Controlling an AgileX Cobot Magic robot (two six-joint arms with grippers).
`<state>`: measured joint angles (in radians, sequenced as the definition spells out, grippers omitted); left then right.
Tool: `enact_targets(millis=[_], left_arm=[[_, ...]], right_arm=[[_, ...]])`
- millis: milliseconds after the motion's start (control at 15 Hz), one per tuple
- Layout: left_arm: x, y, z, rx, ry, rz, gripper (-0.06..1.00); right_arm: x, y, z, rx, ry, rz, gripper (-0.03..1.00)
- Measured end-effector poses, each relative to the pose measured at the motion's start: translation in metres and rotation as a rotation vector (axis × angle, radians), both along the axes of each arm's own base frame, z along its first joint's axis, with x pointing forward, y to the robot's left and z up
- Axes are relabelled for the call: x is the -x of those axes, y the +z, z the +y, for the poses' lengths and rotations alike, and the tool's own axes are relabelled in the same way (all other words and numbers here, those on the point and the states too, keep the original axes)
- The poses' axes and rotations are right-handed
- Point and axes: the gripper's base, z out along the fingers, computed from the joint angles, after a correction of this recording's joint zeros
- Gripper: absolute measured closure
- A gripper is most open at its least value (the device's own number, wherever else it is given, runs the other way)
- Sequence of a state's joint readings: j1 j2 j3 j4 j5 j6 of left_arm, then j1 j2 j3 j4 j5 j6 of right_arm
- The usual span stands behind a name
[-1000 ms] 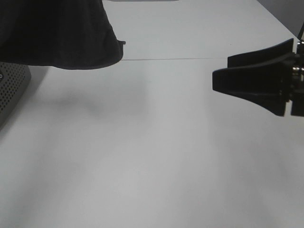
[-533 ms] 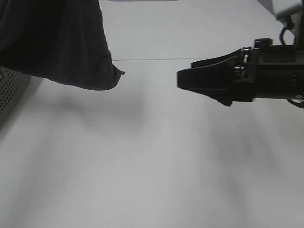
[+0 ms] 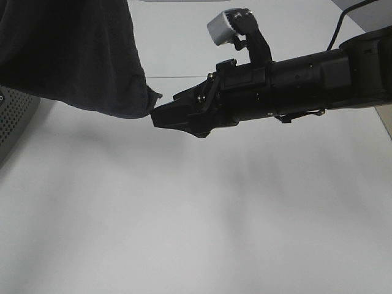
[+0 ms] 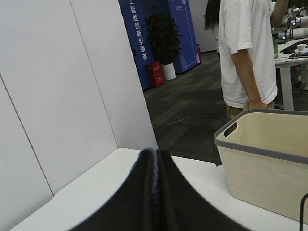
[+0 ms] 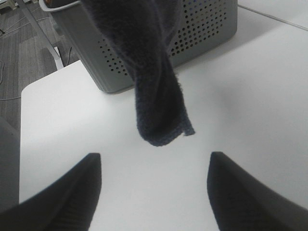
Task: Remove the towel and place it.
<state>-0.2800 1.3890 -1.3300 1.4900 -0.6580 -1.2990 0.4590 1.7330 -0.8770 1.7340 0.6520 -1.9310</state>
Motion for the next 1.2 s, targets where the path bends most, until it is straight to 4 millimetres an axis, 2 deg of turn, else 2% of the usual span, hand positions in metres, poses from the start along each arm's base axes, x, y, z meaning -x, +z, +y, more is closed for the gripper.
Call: enact_targets(millis=[200,467,667,867,1000,1067,1133,1200], left_arm=[[0.002,0.0,-0.001,-0.005,-0.024,-0.003,0.94],[0.002,-0.002,-0.002,-0.039,-0.03,-0.01,0.94],[0.002,-0.003,-0.002,-0.039,-0.031,-0.005,0.94],[0.002,-0.003,-0.002,-0.038,-0.031,-0.004,0.94],[0.002,-0.003,-0.002,-0.038,-0.03,-0.004,0.94],[0.002,-0.003,-0.002,-0.038,-0.028,-0.004,0.94],[0.001,-0.003,-0.001,-0.038,-0.019,-0.004,0.94],[0.0,-0.003,0.0,-0.036,-0.001,-0.001,0.94]], right_arm=[[-0.017,-0.005,0.009,-0.006,0.005,-0.004,0.35],[-0.036,-0.001,0.019,-0.03,0.011,-0.036,0.35],[-0.033,0.0,0.026,-0.075,0.067,-0.024,0.35],[-0.024,-0.008,0.039,-0.067,0.117,-0.016,0.37],[-0.022,-0.009,0.041,-0.062,0.124,-0.014,0.49],[-0.022,-0.009,0.041,-0.064,0.122,-0.014,0.64],[-0.022,-0.008,0.041,-0.066,0.121,-0.012,0.84],[-0.022,-0.005,0.041,-0.07,0.114,-0.006,0.95]])
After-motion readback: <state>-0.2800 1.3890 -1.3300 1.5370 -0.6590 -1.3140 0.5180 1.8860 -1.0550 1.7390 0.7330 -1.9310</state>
